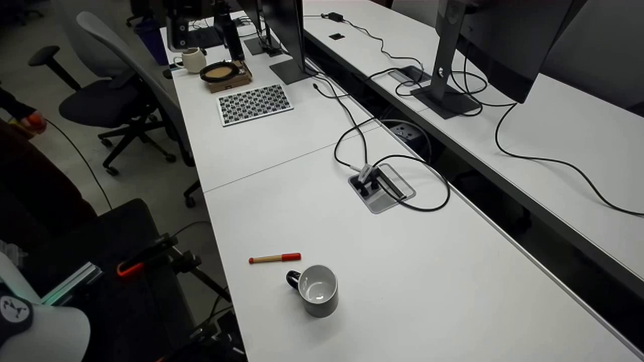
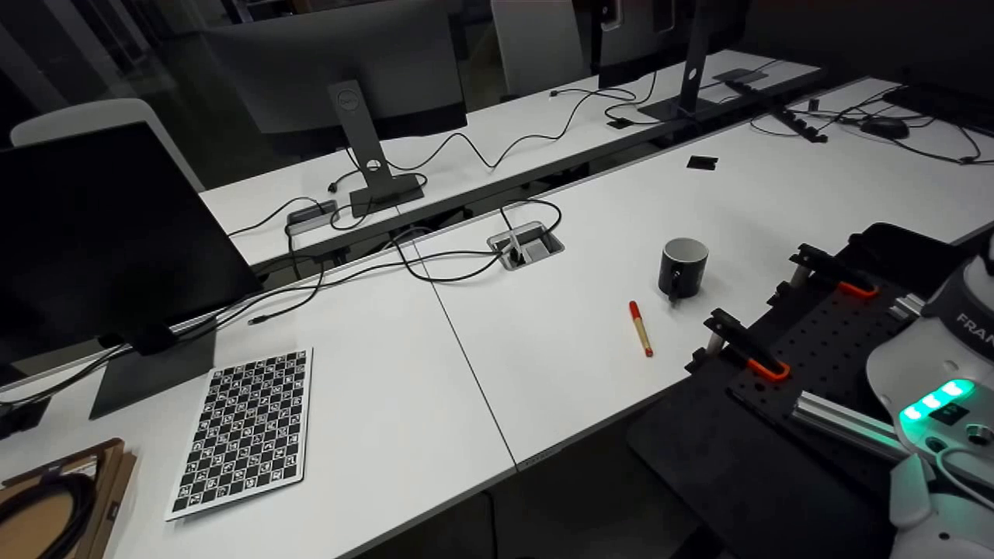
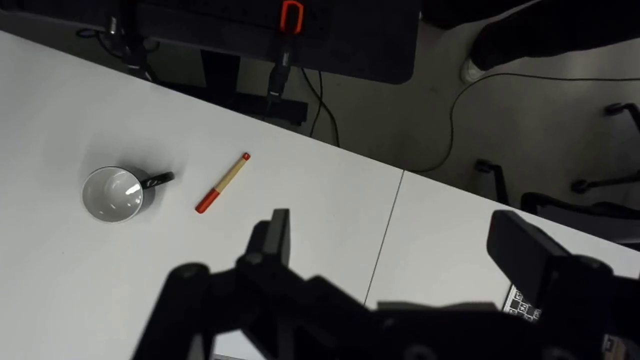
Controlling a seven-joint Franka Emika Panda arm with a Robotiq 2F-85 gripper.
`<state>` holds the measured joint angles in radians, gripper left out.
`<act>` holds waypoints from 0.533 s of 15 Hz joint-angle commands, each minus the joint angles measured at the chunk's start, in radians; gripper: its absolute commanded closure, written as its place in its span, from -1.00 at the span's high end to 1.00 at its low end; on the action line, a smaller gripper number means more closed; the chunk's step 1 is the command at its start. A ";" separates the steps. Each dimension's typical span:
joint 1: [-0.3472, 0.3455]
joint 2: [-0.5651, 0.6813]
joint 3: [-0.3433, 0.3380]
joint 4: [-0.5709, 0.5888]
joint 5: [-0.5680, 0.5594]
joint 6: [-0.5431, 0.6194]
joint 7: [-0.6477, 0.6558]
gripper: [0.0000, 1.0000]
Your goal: Pick up the black cup from the table and move it slightly to the left.
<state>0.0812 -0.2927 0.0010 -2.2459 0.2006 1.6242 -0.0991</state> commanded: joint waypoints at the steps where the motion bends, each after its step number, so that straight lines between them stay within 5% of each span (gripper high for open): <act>1: -0.010 0.003 0.010 0.001 0.002 0.001 -0.002 1.00; 3: -0.010 0.000 0.010 0.001 0.002 0.001 -0.002 1.00; 8: -0.021 -0.013 0.024 -0.119 0.023 0.391 0.080 1.00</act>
<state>0.0789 -0.2975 0.0085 -2.2830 0.2073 1.8224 -0.0665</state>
